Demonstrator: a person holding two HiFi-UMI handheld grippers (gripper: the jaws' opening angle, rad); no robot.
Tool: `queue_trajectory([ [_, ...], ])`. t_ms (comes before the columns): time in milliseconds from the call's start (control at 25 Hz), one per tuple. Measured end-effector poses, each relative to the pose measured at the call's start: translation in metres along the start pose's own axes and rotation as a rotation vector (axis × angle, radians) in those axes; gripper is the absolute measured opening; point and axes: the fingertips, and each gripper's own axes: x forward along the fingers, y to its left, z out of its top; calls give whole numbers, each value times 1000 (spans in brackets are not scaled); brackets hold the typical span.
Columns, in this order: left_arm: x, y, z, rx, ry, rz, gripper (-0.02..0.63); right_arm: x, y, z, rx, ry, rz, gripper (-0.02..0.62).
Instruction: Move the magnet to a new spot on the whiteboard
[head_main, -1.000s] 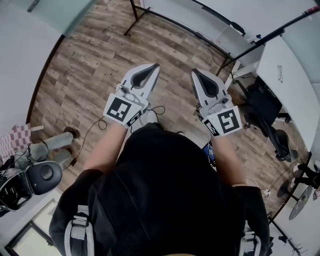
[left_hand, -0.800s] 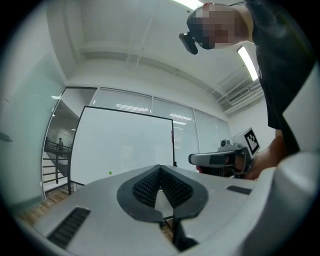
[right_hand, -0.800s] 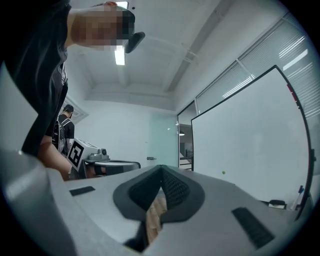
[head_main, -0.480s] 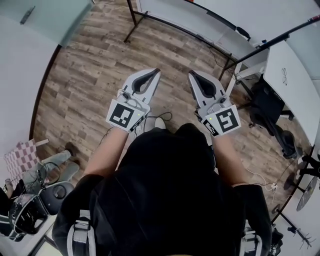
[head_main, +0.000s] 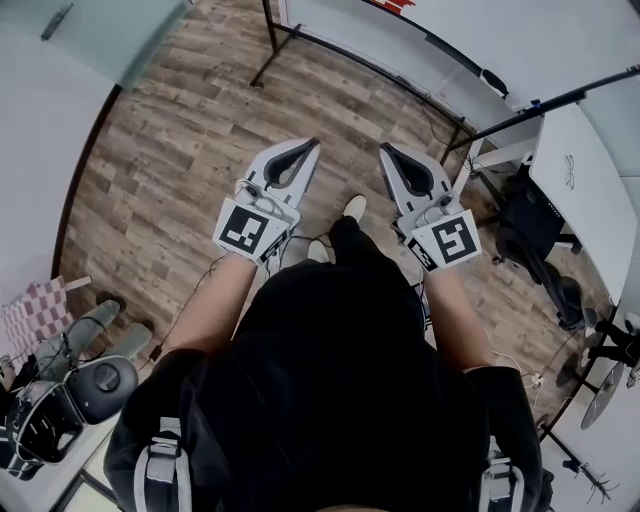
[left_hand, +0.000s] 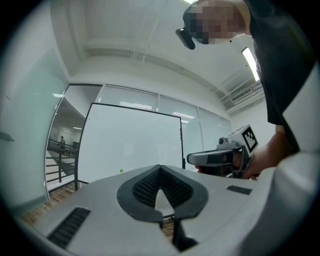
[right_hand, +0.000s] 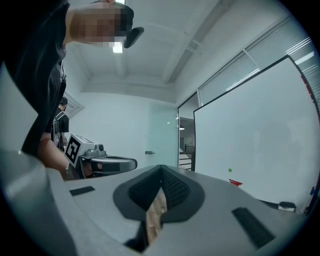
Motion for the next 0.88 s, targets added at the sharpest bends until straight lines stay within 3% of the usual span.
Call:
queue_trajectory([
  [360, 28, 30, 15, 21, -19, 1, 2, 36, -35, 7, 27, -19, 12, 0],
  [880, 142, 71, 10, 37, 13, 12, 2, 76, -143, -3, 45, -32, 41, 0],
])
